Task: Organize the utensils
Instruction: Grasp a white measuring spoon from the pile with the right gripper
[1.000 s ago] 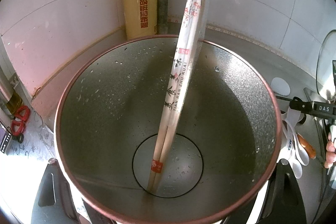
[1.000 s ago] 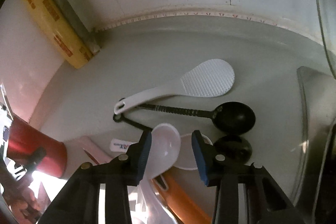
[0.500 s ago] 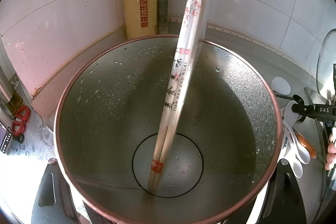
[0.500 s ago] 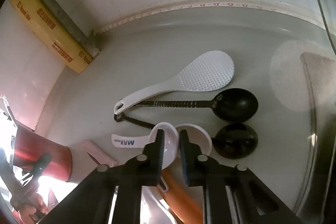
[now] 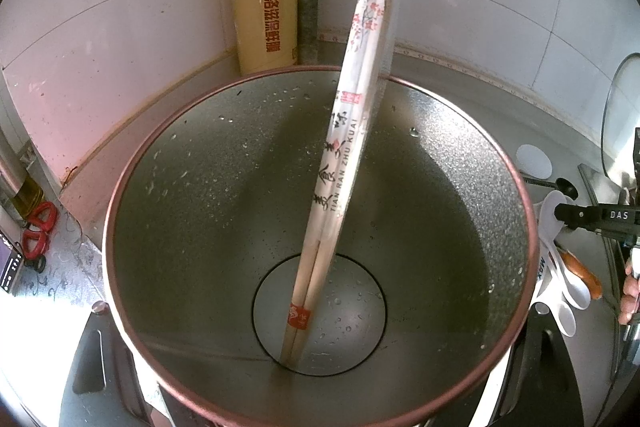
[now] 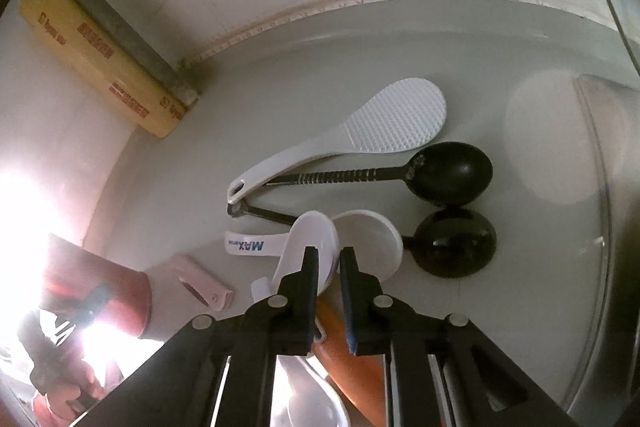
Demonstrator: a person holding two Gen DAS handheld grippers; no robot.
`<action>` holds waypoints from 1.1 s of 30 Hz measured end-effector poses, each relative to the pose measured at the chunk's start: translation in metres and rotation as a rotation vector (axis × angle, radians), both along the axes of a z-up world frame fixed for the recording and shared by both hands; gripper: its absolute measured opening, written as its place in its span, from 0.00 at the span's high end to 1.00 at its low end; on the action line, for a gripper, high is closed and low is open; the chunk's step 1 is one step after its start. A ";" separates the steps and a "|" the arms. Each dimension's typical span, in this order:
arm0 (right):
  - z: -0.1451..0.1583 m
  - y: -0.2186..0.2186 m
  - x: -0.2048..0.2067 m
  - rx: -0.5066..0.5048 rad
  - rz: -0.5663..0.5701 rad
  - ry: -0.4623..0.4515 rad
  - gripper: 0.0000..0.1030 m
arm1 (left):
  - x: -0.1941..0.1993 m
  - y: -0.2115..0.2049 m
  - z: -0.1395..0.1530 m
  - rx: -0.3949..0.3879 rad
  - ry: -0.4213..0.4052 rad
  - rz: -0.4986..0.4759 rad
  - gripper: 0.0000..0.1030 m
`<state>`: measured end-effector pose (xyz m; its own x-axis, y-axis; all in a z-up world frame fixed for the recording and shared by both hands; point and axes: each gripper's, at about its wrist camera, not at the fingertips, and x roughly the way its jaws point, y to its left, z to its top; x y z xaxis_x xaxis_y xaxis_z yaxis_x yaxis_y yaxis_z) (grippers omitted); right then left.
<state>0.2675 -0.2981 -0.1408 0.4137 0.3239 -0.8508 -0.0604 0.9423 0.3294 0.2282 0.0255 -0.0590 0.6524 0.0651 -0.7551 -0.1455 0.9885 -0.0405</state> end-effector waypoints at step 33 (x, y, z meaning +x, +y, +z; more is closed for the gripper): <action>-0.019 -0.010 0.014 0.154 -0.069 0.052 0.88 | 0.002 -0.002 0.000 0.008 0.006 0.003 0.13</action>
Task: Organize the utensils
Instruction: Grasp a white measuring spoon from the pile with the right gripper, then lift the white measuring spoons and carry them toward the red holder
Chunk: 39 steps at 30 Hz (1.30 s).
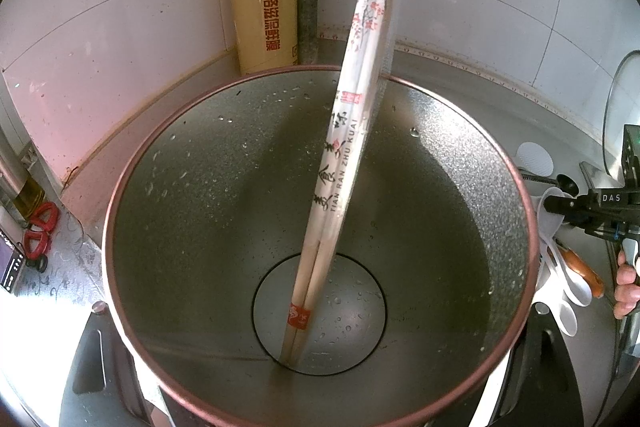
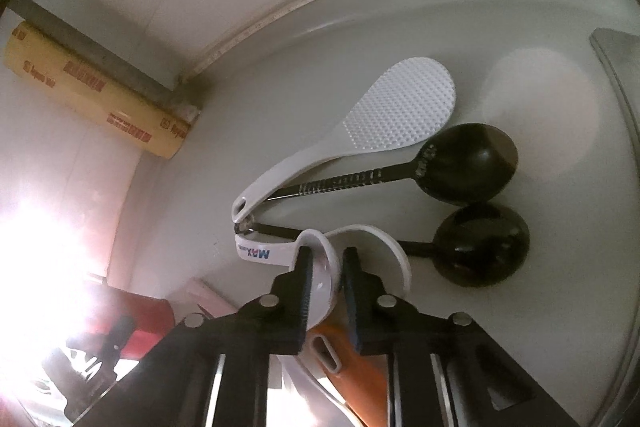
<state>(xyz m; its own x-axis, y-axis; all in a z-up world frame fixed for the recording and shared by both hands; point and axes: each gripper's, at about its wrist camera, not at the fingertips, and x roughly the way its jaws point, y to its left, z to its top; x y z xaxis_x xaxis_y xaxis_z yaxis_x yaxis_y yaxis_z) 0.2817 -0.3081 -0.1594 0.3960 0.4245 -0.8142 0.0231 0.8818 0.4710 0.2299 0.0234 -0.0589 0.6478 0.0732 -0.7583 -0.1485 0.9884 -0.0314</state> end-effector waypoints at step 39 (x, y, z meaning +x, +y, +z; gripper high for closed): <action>0.091 0.011 -0.067 -0.232 -0.091 -0.319 0.92 | 0.000 0.000 -0.001 -0.016 -0.007 -0.002 0.13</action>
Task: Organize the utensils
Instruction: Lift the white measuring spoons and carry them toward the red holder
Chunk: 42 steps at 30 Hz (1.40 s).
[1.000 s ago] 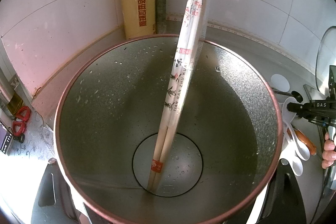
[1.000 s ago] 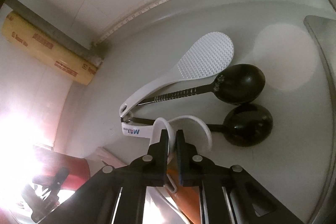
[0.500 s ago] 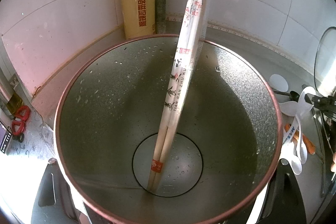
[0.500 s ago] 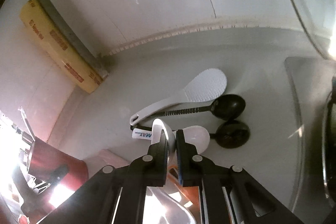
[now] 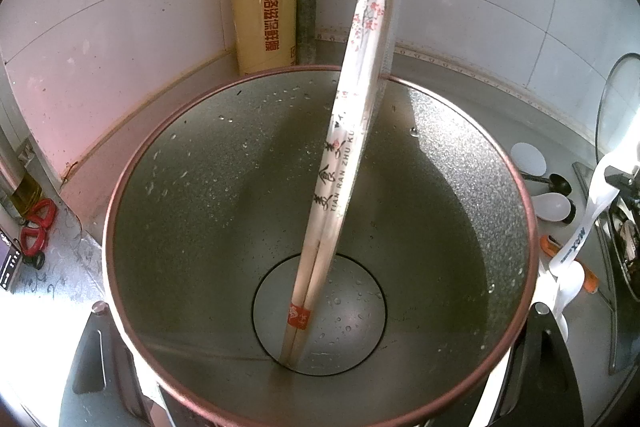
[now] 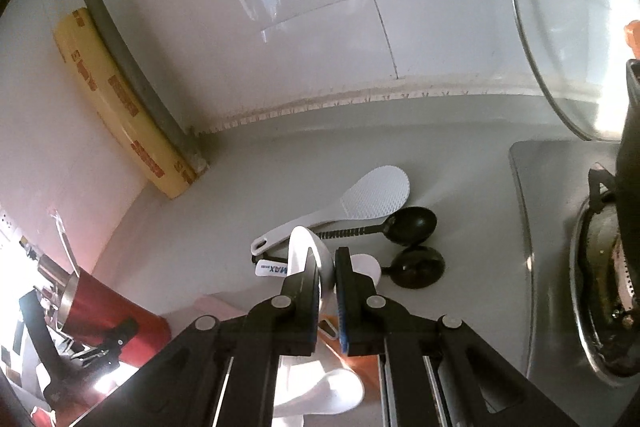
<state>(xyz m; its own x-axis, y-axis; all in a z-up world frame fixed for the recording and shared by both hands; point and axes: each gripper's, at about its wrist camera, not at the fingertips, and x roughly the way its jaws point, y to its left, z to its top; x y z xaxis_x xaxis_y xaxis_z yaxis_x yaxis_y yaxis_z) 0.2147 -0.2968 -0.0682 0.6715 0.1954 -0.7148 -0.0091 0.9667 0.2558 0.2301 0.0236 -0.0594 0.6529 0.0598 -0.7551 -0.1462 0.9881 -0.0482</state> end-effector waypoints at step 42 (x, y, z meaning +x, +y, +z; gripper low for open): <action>0.094 0.203 -0.019 -0.093 0.500 -0.299 0.92 | 0.003 0.013 -0.004 -0.042 -0.008 -0.057 0.13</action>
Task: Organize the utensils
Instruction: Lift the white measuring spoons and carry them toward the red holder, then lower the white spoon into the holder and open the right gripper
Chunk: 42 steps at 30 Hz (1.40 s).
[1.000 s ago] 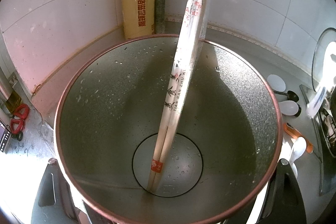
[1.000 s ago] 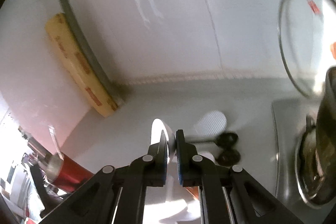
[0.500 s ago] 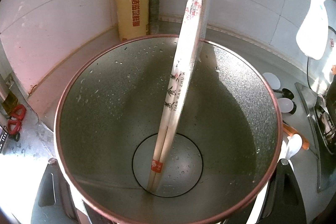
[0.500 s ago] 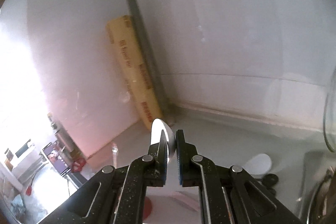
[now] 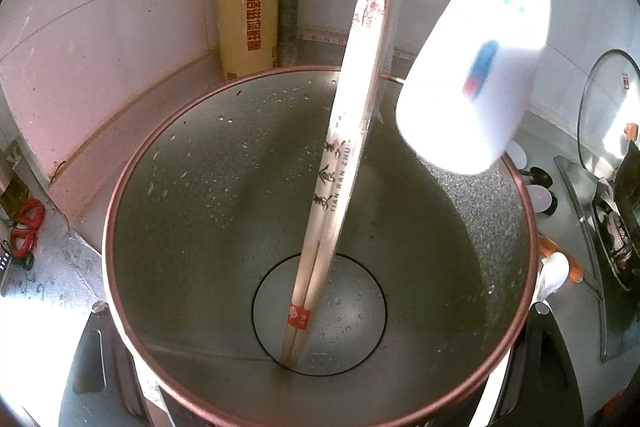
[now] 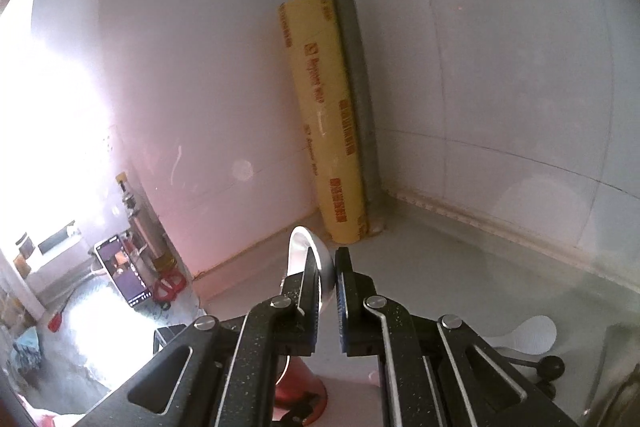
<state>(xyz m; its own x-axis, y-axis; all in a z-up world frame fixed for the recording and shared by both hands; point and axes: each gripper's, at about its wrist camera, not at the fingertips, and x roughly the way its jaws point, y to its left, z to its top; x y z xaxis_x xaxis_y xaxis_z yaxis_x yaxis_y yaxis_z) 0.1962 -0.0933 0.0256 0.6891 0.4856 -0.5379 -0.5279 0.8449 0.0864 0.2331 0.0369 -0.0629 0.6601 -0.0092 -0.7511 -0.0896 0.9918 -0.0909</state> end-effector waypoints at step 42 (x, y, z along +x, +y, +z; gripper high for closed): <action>-0.066 0.032 -0.003 -0.142 0.143 0.205 0.88 | -0.001 -0.004 -0.004 0.008 0.000 0.005 0.13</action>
<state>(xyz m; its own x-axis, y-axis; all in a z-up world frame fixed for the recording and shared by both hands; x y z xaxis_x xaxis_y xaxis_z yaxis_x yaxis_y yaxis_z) 0.1929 -0.0611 -0.0404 0.4885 0.4797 -0.7289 -0.6265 0.7742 0.0896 0.2324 0.0325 -0.0671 0.6601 0.0001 -0.7512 -0.0942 0.9921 -0.0826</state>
